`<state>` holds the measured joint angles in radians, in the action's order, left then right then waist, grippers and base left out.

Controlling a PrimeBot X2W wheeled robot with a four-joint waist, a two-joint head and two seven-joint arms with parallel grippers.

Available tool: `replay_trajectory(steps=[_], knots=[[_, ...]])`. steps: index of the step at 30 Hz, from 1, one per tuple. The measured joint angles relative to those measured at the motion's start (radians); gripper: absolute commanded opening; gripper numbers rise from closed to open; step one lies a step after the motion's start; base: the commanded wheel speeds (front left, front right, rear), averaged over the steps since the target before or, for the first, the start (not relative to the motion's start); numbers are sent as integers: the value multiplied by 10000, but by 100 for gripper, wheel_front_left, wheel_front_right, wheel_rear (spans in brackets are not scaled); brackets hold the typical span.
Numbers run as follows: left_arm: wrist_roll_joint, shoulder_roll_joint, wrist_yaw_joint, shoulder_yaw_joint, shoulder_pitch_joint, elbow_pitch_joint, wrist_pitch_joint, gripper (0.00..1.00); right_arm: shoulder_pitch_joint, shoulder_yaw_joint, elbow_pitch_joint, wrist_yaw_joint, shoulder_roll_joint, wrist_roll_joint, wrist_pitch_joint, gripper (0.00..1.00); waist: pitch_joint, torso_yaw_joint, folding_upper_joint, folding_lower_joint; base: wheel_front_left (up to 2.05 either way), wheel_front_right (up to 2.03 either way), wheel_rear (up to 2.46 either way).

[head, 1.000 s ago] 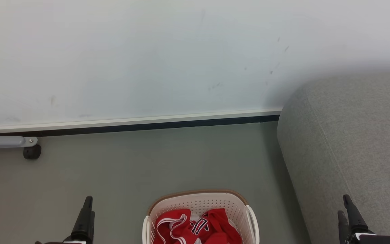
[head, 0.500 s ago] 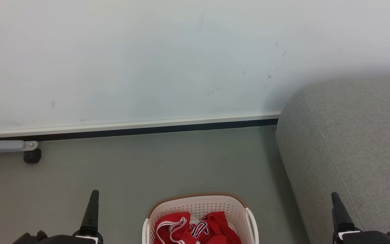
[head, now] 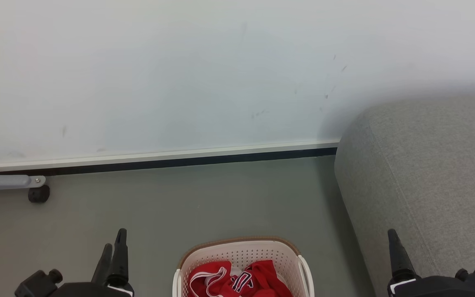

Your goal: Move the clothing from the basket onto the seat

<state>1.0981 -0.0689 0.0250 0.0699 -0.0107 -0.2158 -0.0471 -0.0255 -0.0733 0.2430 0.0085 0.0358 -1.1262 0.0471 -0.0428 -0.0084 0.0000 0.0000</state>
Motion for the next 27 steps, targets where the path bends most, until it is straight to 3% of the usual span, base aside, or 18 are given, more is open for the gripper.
replay_trajectory(steps=[27], knots=[[-4418,-568,-721,608,448,499,-999,100,126,-1425,-408,-627,366,4010,995,100,-178,-132,0,0,0,0,0]])
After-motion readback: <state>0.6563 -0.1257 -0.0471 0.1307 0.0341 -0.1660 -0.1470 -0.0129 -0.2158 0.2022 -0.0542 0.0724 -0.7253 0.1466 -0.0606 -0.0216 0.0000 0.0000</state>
